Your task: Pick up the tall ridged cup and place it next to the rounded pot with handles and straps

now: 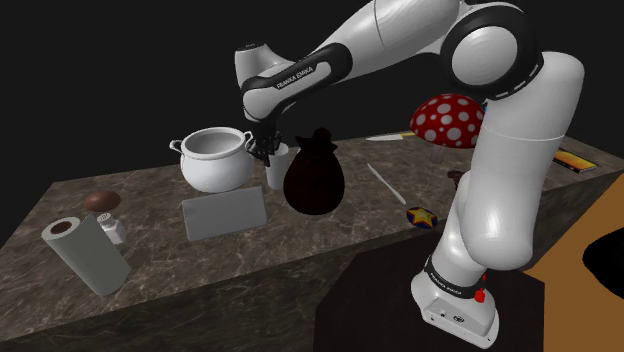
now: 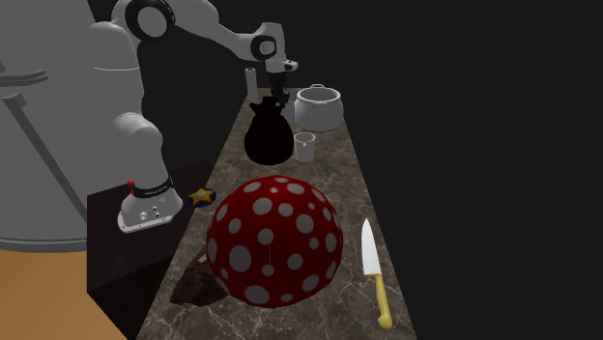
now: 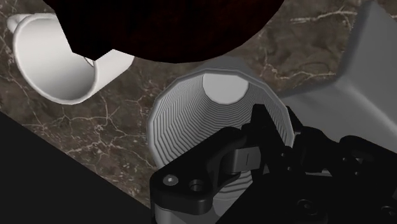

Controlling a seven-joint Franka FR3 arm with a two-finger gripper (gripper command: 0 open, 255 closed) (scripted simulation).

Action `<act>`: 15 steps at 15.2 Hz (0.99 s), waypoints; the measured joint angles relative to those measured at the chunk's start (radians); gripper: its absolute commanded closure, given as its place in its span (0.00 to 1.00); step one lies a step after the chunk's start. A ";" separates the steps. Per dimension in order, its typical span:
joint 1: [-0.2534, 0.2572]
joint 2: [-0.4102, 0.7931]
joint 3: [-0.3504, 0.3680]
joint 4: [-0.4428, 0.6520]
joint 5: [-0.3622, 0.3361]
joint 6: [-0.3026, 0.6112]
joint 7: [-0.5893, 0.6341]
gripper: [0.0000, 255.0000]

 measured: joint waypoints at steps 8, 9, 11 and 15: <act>-0.001 0.018 0.001 -0.027 0.000 0.051 0.003 1.00; -0.001 0.017 0.001 -0.028 0.000 0.051 0.003 1.00; -0.001 0.017 0.001 -0.029 -0.001 0.051 0.004 0.00; 0.000 0.018 0.001 -0.035 -0.001 0.049 0.006 0.00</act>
